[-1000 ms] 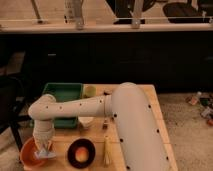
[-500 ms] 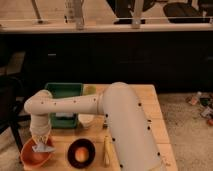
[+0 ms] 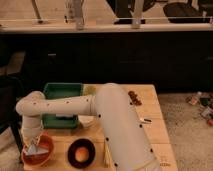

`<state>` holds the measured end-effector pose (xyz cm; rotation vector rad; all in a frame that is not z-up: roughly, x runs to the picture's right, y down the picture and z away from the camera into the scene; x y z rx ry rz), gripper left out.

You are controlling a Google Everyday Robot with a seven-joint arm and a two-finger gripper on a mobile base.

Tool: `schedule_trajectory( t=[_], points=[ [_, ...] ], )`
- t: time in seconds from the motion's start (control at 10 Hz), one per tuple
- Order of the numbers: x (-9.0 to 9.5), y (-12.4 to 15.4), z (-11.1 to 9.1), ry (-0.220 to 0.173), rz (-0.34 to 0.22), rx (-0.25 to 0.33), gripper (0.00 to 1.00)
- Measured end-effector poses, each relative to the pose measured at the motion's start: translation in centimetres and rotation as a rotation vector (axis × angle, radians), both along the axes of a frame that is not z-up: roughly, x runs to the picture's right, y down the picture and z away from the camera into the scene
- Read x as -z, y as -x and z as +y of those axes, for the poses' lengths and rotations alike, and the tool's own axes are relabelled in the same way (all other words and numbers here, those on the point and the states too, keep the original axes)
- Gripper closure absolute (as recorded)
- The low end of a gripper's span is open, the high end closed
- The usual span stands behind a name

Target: Wipe red bowl with towel

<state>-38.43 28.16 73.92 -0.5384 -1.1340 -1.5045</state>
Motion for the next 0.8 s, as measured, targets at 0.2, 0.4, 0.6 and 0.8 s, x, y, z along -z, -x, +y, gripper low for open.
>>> schedule_trajectory(
  t=[0.2,0.4,0.6,0.8],
  points=[
    [1.2,-0.6,0.9,0.025,0.003,-0.004,1.0],
    [1.7,-2.1,1.5,0.051,0.029,-0.02,1.0],
    [1.6,-3.6,1.6,0.062,0.061,-0.035,1.0],
    [1.0,-4.7,0.8,0.06,0.088,-0.044,1.0]
  ],
)
